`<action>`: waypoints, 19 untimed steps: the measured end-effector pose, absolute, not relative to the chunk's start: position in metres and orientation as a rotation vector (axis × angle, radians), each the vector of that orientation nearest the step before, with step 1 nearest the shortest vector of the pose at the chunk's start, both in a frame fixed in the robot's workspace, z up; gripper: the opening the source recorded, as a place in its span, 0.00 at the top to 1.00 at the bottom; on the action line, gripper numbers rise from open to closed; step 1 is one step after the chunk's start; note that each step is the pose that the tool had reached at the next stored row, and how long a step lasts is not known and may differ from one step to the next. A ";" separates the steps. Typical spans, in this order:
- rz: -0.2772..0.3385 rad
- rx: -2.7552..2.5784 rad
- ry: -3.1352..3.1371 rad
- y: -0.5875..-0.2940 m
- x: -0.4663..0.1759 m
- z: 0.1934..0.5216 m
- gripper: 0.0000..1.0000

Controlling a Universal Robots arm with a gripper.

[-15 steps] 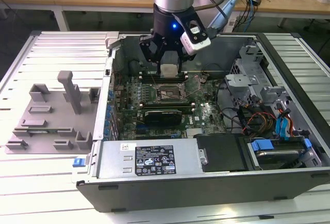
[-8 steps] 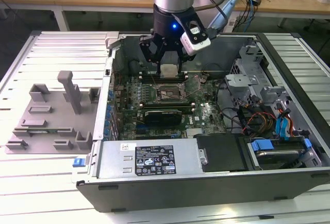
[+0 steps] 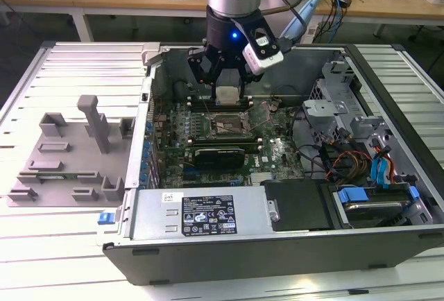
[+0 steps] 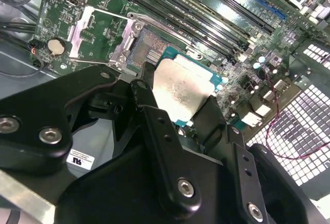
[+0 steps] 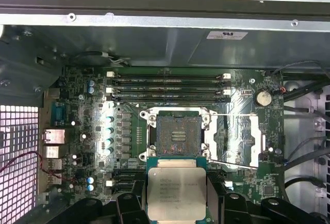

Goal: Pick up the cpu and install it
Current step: 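Place the cpu into insertion slot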

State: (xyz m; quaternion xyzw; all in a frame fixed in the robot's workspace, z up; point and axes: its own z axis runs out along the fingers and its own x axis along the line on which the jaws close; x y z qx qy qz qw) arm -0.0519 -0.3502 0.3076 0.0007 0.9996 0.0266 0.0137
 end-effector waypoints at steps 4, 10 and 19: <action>0.080 0.186 3.105 -0.350 -0.052 0.307 0.45; 0.076 0.447 3.074 -0.350 -0.052 0.307 0.45; 0.069 0.810 2.993 -0.350 -0.052 0.307 0.45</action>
